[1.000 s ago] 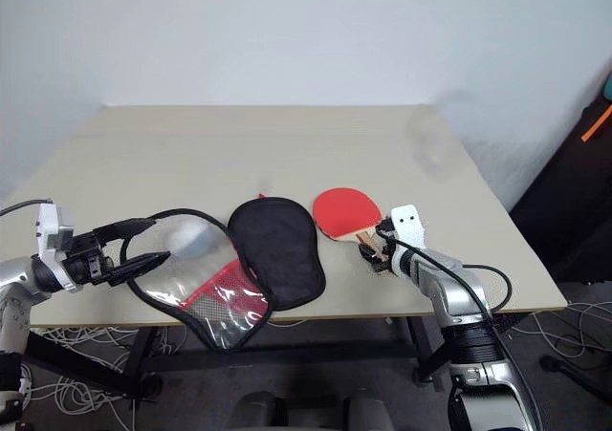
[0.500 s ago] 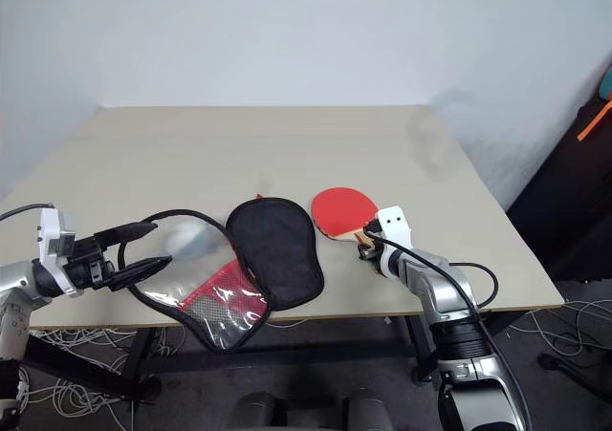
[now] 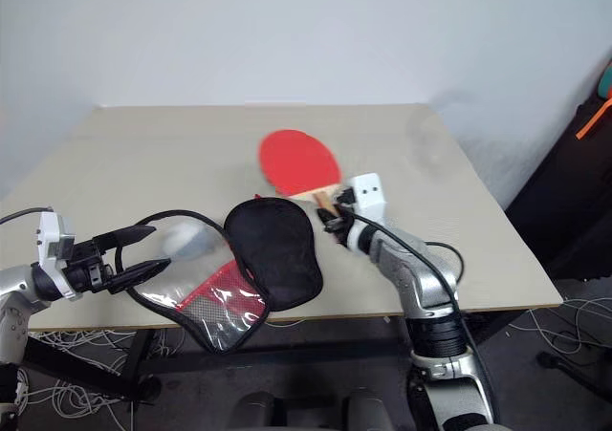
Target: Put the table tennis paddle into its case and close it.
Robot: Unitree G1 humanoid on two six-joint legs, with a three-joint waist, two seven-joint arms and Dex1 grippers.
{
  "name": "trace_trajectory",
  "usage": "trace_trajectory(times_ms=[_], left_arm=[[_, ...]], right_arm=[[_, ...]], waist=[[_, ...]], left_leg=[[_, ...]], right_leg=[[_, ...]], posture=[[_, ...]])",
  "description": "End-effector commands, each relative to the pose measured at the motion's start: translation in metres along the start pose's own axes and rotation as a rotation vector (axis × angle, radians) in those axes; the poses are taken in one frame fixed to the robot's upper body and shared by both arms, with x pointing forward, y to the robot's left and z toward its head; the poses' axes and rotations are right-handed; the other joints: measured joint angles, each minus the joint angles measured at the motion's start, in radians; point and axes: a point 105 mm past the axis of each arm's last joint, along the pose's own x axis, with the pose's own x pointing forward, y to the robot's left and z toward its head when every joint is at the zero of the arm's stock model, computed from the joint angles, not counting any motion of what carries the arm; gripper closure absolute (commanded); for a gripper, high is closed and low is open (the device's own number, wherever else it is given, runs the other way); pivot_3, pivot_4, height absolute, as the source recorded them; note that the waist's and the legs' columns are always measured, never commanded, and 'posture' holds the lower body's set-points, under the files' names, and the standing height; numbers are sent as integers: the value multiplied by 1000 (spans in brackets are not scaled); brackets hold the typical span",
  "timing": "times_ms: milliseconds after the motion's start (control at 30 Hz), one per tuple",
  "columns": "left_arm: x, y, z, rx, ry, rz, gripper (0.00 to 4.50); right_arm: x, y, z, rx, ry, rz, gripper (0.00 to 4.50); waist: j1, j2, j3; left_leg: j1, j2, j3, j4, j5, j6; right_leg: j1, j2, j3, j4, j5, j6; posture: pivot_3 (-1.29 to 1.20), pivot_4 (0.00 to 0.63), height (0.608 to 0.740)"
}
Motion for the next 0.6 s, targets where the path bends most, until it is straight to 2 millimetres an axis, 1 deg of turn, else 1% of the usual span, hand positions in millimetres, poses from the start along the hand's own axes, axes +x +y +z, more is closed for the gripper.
trace_trajectory(times_ms=[33,167,233,333,433,600], left_arm=[[-5,3,16,51,-23,10,0],[-6,1,13,33,-17,6,0],[-7,1,13,34,-14,8,0],[-9,3,15,36,-13,13,0],[-10,5,16,38,-11,16,0],[-10,4,14,33,-9,17,0]], right_arm=[[-2,12,13,-5,-15,17,3345],[-1,33,1,6,45,93,3345],[1,37,-6,6,76,103,3345],[3,38,-19,15,130,94,3345],[6,35,-35,52,200,69,3345],[12,27,-52,108,267,12,3345]], waist=[[7,-1,0],[7,-1,0],[6,-1,0],[6,-1,0],[6,-1,0],[6,-1,0]], left_leg=[[0,-1,-1,0,0,0],[0,-1,0,0,-2,-3],[0,-1,0,-1,-2,-4],[0,0,0,-1,-2,-3],[0,0,0,-1,-2,-3],[0,-1,0,-1,-2,-4]], right_leg=[[-1,-1,-1,0,0,0],[-1,-2,-1,-1,0,0],[-1,-2,-1,-1,0,0],[-1,-1,-1,-1,0,0],[-1,-1,-1,-1,0,0],[-1,-1,-1,-1,0,-1]], posture=[[0,0,740],[0,0,740],[0,0,740],[0,0,740],[0,0,740],[0,0,740]])
